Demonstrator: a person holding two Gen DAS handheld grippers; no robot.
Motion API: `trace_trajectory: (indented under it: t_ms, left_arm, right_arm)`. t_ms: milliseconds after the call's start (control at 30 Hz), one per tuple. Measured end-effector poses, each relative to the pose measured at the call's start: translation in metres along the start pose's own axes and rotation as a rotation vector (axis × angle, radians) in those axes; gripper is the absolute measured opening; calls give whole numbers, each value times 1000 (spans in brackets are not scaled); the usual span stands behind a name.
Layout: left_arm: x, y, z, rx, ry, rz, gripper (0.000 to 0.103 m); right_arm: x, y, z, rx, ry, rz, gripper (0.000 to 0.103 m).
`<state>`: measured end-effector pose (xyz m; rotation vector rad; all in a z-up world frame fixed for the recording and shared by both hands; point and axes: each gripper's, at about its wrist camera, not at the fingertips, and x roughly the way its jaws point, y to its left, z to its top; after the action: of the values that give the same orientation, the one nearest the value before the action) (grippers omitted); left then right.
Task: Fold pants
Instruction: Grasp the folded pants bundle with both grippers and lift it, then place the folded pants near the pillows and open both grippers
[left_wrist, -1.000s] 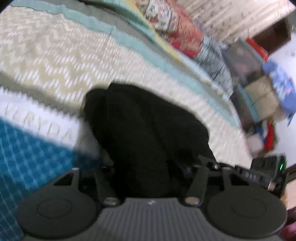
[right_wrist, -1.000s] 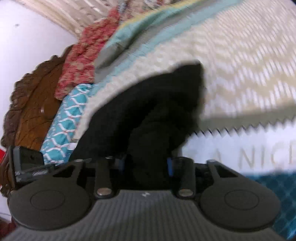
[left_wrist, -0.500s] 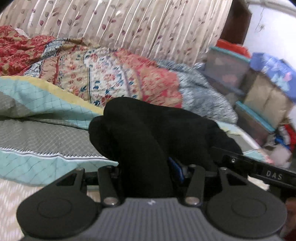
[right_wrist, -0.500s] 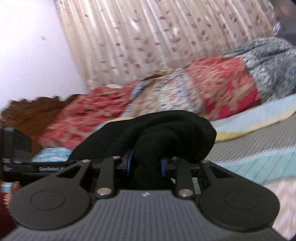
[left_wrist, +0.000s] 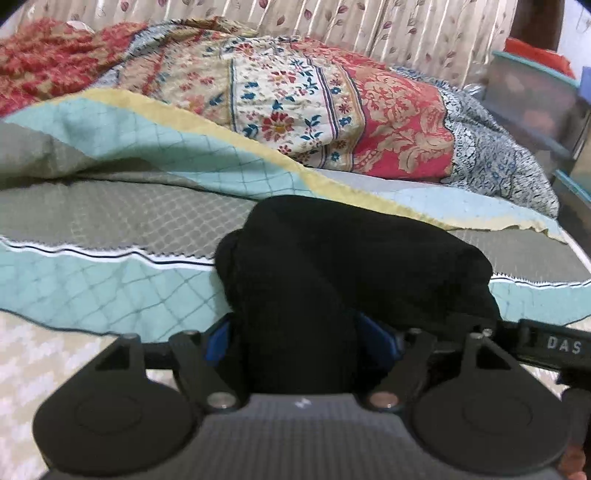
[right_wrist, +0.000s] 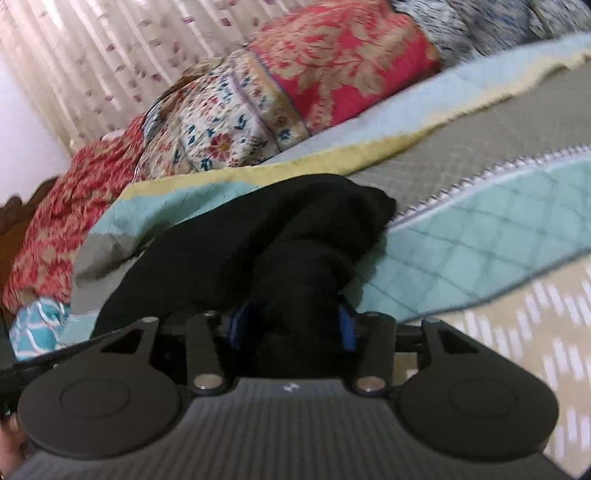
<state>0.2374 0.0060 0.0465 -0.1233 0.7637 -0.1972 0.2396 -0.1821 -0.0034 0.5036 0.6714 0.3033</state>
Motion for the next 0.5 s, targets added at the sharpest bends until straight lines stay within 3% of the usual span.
trace_trajectory:
  t_ms: [100,333,500]
  left_arm:
    - [-27,-11,-3,14,20,65,81]
    - [-108,-19,-61,-23,92,66,97]
    - [-160,-23,-118,-39,134,84,97]
  right_arm:
    - [-34,1,-12,20,-35,-41,72]
    - [-111,23,-76,-17,2,-80,74]
    - [-156,36,-124,-20,44,-84,74]
